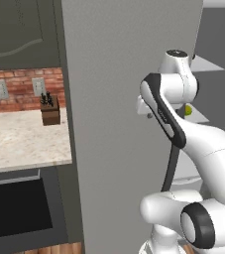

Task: Take the carrot and pear from the second highest rack and move them to the highest rack where the squash and pear are located, to maximize freezer space. Close the freezer door after rearranging.

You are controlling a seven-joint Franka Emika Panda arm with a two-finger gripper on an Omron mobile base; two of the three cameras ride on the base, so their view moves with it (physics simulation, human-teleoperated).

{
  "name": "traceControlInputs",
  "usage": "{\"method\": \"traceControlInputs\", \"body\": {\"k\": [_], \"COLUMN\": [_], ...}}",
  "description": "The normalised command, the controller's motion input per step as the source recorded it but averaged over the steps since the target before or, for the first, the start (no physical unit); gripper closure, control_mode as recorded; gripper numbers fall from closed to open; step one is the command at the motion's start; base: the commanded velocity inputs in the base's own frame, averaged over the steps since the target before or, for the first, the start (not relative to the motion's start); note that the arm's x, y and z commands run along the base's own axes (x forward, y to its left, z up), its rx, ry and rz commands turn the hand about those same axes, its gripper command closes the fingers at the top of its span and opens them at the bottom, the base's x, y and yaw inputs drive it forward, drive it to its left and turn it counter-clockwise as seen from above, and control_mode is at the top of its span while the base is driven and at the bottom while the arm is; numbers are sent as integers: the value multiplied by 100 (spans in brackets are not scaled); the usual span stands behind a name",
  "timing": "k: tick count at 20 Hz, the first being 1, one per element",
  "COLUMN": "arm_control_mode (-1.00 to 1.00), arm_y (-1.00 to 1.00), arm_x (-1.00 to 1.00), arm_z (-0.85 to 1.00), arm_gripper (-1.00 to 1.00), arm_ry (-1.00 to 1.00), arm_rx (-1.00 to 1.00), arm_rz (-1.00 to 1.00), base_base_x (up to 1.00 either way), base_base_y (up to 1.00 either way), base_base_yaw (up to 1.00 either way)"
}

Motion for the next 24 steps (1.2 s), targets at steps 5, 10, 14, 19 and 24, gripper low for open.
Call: {"method": "traceControlInputs", "body": {"k": [5,10,14,19,24], "arm_control_mode": [-100,-100,-100,-100,-100], "arm_y": [0,1,1,0,0], "arm_x": [-40,-45,-34,-37,-45], "arm_z": [2,19,10,0,18], "arm_gripper": [-100,-100,-100,-100,-100], "arm_ry": [-3,-7,-9,-8,-22], "arm_rx": [0,0,0,0,1], "arm_rz": [0,0,0,0,3], "base_base_x": [0,0,0,0,0], "base_base_y": [0,0,0,0,0], "base_base_yaw": [0,0,0,0,0]}}
